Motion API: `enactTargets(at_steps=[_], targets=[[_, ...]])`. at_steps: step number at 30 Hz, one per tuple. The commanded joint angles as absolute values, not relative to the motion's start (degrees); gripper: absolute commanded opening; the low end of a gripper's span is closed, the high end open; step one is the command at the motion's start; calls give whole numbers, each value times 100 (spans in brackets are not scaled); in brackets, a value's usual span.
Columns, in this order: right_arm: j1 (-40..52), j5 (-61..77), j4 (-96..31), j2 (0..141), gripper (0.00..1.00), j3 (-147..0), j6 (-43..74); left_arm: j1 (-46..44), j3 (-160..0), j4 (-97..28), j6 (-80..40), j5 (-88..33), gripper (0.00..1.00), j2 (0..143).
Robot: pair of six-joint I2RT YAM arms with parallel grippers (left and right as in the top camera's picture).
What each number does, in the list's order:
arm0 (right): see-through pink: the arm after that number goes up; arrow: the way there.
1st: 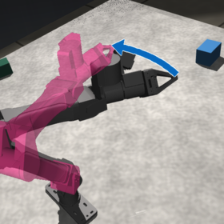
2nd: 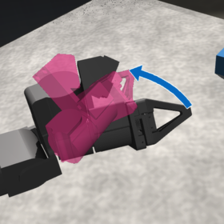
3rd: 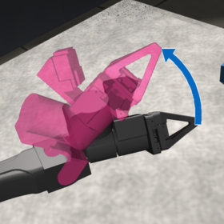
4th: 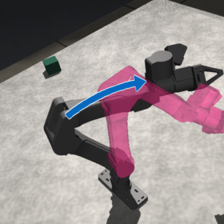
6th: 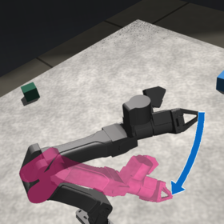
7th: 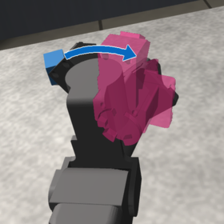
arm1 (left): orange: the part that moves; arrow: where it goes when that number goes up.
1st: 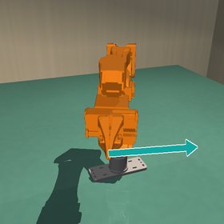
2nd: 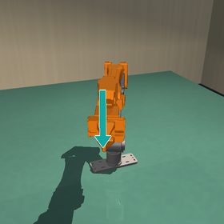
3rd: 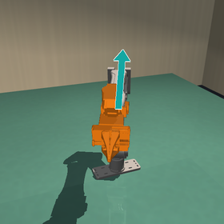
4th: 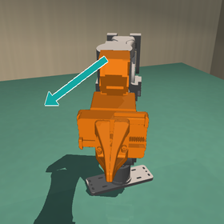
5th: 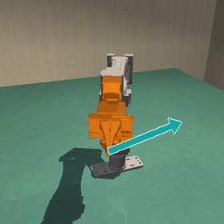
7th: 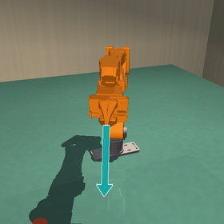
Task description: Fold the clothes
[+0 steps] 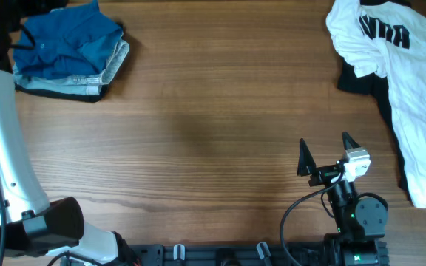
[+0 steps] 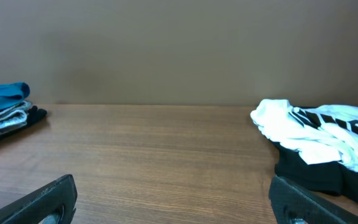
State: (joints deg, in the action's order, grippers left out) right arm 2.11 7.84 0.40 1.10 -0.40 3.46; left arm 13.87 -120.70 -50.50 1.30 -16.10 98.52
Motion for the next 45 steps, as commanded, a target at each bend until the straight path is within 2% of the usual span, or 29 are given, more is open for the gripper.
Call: enactTargets(at_steps=[1,6,11,21,26,33,45], targets=[[244,703,54,27,100,-30,451,1396,-12042,-5461,119,-1498,100,9537],[244,703,54,27,100,-30,454,1205,-11373,-5415,123,-1433,100,8772],[244,703,54,27,100,-30,454,937,-9264,-3975,121,-1428,100,7467],[244,703,54,27,100,-30,454,910,-4003,-1260,45,-1426,100,4141],[244,703,56,27,100,-30,451,836,-2217,-198,-342,-1297,100,2764],[244,703,54,27,100,-30,451,381,-1066,-82,-351,-714,100,1188],[244,703,54,27,100,-30,451,257,-360,-108,-375,-523,100,106]])
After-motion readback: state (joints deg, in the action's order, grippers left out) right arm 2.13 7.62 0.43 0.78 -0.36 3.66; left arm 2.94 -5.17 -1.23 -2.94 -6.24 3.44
